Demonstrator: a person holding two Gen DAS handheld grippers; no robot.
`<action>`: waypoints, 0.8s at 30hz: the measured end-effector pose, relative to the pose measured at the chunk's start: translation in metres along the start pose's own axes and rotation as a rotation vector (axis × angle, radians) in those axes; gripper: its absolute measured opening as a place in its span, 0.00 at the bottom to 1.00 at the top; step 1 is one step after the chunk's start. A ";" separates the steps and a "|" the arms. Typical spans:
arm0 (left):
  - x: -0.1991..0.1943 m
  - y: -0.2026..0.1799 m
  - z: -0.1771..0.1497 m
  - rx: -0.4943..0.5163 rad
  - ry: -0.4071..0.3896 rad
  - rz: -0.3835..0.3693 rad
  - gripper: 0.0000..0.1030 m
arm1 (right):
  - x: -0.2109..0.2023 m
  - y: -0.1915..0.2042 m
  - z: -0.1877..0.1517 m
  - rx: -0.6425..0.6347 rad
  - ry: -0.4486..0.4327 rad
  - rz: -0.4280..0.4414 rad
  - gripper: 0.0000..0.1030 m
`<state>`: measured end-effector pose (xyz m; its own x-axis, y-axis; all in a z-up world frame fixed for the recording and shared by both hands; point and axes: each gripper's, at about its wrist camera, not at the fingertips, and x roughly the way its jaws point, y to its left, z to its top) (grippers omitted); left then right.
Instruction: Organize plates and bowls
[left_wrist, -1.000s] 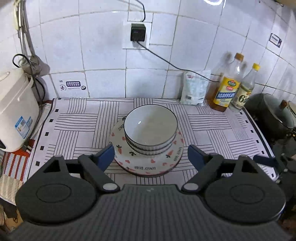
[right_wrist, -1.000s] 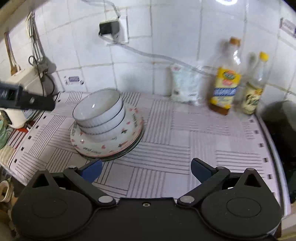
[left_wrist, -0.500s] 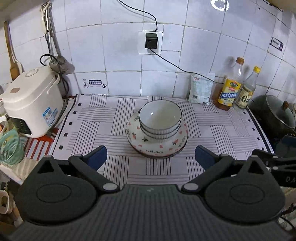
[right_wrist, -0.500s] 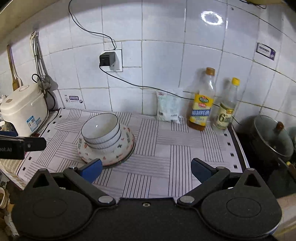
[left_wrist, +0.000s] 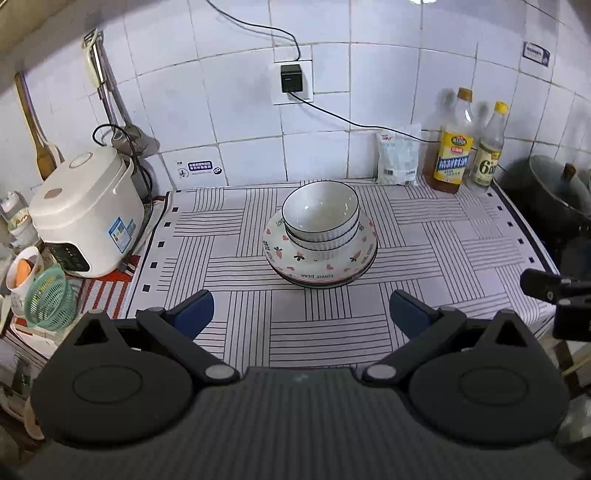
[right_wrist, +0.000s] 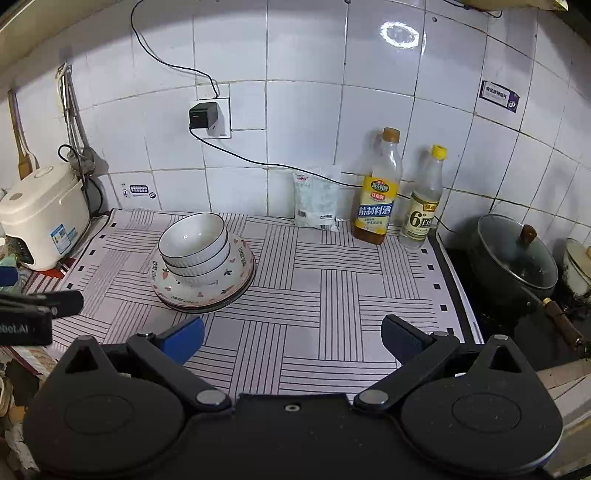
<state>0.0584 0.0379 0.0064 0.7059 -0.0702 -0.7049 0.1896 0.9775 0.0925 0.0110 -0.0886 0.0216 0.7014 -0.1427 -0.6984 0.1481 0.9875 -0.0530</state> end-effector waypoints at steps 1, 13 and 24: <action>-0.001 -0.002 0.001 0.005 0.000 -0.004 1.00 | -0.001 0.001 -0.001 -0.002 -0.003 -0.004 1.00; -0.002 -0.008 0.006 -0.001 0.001 0.001 1.00 | -0.004 0.003 0.003 -0.001 -0.006 -0.031 1.00; 0.002 -0.004 -0.002 -0.014 -0.017 0.035 1.00 | 0.002 0.007 -0.006 0.012 -0.023 -0.028 1.00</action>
<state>0.0578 0.0338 0.0036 0.7238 -0.0390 -0.6889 0.1546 0.9822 0.1068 0.0094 -0.0815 0.0151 0.7128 -0.1718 -0.6800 0.1758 0.9823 -0.0638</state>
